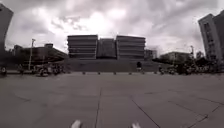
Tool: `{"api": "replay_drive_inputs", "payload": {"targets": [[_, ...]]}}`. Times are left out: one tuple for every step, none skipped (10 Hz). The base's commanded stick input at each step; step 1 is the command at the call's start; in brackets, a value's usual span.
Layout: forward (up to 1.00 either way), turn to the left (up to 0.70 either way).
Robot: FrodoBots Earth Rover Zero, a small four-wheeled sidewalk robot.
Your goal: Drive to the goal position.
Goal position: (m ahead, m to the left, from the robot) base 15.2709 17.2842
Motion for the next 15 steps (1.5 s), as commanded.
{"api": "replay_drive_inputs", "payload": {"targets": [[0.69,0.00],[0.69,0.00],[0.69,0.00],[0.69,0.00],[0.69,0.00],[0.69,0.00],[0.69,0.00],[0.69,0.00],[0.69,0.00],[0.69,0.00],[0.69,0.00],[0.69,0.00],[0.69,0.00],[0.69,0.00],[0.69,0.00]]}}
